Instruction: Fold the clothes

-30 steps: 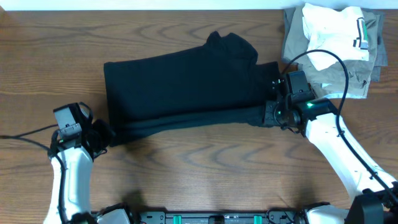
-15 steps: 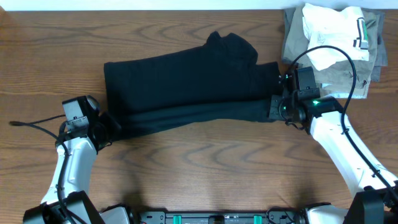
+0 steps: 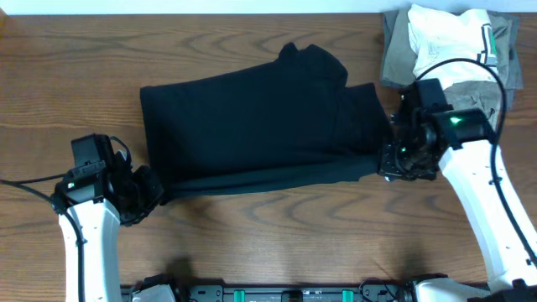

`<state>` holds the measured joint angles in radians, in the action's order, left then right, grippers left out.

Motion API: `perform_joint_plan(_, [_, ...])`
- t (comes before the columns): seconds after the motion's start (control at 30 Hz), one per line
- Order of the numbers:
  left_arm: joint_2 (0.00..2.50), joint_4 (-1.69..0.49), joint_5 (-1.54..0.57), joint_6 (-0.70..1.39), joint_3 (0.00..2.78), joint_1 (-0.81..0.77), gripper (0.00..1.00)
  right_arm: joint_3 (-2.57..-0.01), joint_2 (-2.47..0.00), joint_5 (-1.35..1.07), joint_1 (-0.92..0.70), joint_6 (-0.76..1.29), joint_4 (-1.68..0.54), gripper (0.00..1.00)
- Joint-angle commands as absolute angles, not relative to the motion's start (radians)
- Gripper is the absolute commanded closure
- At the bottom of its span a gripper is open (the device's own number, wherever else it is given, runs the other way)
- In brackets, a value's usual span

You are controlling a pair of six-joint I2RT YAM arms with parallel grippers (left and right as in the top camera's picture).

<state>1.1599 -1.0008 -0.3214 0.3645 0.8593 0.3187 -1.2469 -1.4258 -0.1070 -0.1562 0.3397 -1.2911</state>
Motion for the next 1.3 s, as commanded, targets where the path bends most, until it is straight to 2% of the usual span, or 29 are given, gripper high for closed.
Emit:
perform_joint_plan(0.0, [1.150, -1.052, -0.327, 0.321, 0.876, 0.319, 0.94, -1.269, -1.414, -0.105, -0.136, 0.344, -1.350, 0.99])
perform_joint_plan(0.37, [1.150, -1.178, -0.319, 0.287, 0.884, 0.319, 0.94, -1.272, -1.369, -0.159, -0.102, 0.325, -1.444, 0.99])
perform_joint_plan(0.47, [1.150, -1.163, -0.257, 0.289, 0.884, 0.319, 0.94, -1.272, -1.373, -0.154, -0.097, 0.316, -1.443, 0.99])
perform_joint_plan(1.27, [1.359, -0.673, -0.216, 0.289, 0.884, 0.313, 0.94, -1.271, -1.596, -0.146, -0.074, 0.253, -0.956, 0.99])
